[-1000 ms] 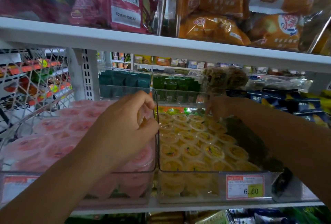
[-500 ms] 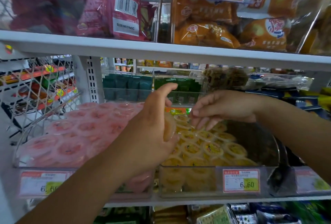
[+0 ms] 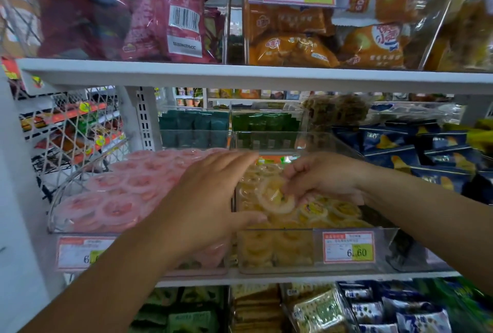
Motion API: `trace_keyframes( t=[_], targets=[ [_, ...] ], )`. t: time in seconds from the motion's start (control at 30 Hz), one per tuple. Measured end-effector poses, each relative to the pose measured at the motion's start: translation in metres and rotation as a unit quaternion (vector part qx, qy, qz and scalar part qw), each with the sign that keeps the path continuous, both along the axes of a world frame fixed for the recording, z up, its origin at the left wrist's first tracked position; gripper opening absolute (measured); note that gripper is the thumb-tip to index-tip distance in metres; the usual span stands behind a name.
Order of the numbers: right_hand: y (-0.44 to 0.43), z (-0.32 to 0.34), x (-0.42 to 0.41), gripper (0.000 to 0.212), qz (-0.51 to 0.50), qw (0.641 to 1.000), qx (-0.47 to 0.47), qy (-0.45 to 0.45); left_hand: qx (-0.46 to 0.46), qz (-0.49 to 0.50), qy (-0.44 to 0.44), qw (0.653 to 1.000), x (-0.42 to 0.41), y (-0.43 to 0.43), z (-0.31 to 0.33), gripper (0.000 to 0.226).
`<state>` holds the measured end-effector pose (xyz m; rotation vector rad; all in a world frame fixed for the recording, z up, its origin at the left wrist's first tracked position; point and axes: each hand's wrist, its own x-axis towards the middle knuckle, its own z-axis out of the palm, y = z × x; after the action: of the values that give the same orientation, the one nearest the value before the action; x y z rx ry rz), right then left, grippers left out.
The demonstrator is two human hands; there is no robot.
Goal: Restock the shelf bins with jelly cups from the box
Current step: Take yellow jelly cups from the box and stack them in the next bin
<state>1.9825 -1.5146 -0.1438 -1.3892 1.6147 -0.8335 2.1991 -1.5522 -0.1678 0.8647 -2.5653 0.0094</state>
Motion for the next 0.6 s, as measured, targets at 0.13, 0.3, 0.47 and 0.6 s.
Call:
trace_keyframes(
  t=[0.13, 0.3, 0.47, 0.6],
  targets=[
    [-0.010, -0.025, 0.002, 0.014, -0.011, 0.999, 0.052, -0.009, 0.005, 0.006, -0.055, 0.998, 0.017, -0.010, -0.011, 0.083],
    [-0.018, -0.034, 0.023, 0.022, -0.013, 0.999, 0.047, -0.001, 0.015, 0.005, -0.021, 1.000, 0.019, -0.011, -0.016, 0.071],
    [0.014, -0.015, 0.023, 0.022, -0.040, 0.969, -0.073, 0.234, -0.028, -0.007, 0.089, 0.996, 0.027, 0.007, -0.013, 0.059],
    [0.076, -0.015, 0.029, 0.014, -0.092, 0.959, -0.266, 0.028, -0.068, -0.043, 0.205, 0.975, 0.051, 0.046, -0.029, 0.041]
  ],
)
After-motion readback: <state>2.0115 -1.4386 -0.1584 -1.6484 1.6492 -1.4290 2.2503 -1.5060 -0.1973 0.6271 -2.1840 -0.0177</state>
